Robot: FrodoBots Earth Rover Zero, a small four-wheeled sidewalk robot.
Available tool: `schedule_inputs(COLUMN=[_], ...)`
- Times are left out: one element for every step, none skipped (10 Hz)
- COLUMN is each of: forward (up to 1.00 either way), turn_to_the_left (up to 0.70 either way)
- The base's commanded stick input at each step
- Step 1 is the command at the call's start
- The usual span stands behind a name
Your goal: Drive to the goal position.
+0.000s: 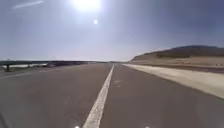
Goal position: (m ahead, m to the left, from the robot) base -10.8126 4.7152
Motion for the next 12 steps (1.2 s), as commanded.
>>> schedule_inputs(forward=[1.0, 1.0, 1.0, 1.0, 1.0, 1.0, 1.0, 1.0, 1.0, 1.0, 1.0, 1.0], turn_to_the_left=[0.0, 0.0, 0.0, 0.0, 0.0, 0.0, 0.0, 0.0, 0.0, 0.0, 0.0, 0.0])
